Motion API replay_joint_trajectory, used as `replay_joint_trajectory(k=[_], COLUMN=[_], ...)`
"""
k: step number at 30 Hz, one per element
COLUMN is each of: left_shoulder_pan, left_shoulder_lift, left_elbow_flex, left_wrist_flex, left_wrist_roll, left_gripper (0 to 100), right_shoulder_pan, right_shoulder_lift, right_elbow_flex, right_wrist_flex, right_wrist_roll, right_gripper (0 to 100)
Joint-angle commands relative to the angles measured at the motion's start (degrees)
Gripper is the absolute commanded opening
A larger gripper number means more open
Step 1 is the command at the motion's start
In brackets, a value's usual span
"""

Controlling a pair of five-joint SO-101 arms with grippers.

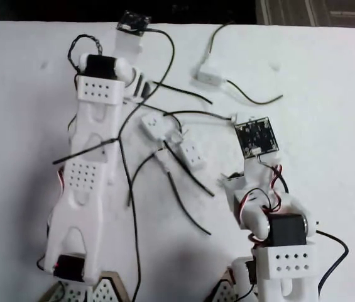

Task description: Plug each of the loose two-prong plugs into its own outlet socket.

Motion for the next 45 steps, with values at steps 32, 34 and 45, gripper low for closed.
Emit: replay_joint_trajectory(k=[32,34,45], left_shoulder_pan=[8.3,5.8,4.8], left_shoulder_lift=[-22.2,-22.1,-12.8], left_elbow_flex=[43.4,43.4,41.7], left_wrist_flex=[-3.8,-6.1,-16.2], left_wrist_roll=[14.7,14.7,14.8], left_gripper=[28,28,28], right_shoulder_pan=[0.4,0.4,0.3], right_shoulder_lift=[-0.7,-0.7,-1.0], right_elbow_flex=[-0.3,-0.3,1.0], right_wrist_flex=[-0.7,-0.7,-0.9], right_wrist_roll=[-0.2,-0.2,-0.1], right_gripper=[2.0,2.0,2.3])
